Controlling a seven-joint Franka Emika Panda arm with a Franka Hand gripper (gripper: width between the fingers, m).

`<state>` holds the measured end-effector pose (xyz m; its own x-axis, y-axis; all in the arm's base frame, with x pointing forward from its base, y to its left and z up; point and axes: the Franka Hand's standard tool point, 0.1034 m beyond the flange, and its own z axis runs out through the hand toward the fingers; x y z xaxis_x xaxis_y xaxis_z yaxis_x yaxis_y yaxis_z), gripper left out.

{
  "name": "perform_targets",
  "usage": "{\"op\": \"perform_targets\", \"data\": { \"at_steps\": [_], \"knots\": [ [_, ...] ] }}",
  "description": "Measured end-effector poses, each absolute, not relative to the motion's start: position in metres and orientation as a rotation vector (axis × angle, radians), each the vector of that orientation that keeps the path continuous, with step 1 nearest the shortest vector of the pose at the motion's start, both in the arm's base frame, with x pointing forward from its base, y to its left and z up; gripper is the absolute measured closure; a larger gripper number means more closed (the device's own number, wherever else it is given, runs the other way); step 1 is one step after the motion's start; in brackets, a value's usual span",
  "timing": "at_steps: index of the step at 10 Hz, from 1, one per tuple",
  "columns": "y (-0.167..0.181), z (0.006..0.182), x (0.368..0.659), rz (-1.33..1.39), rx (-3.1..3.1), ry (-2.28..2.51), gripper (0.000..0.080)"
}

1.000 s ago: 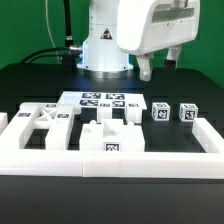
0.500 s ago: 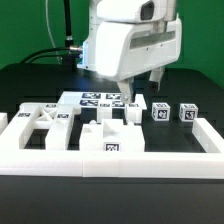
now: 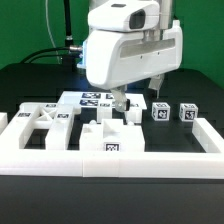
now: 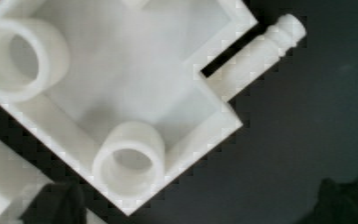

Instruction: Assemble chair

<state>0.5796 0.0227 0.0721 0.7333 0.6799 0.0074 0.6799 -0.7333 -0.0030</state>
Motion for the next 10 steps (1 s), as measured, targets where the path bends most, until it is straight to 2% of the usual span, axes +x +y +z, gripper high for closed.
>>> {"op": "perform_targets", "data": {
  "at_steps": [2, 3, 4, 9, 10],
  "knots": [
    [0.025, 0.063, 0.579, 0.005, -3.017, -0.828, 0.0150],
    [0.018, 0.055, 0.589, 0.003, -3.037, -0.732, 0.0150],
    [0.013, 0.052, 0.596, -0.007, -3.069, -0.590, 0.0150],
    [0.023, 0.050, 0.594, 0.006, -3.085, -0.015, 0.0150],
    [0.022, 0.041, 0.591, 0.029, -3.083, 0.135, 0.0150]
  ]
}}
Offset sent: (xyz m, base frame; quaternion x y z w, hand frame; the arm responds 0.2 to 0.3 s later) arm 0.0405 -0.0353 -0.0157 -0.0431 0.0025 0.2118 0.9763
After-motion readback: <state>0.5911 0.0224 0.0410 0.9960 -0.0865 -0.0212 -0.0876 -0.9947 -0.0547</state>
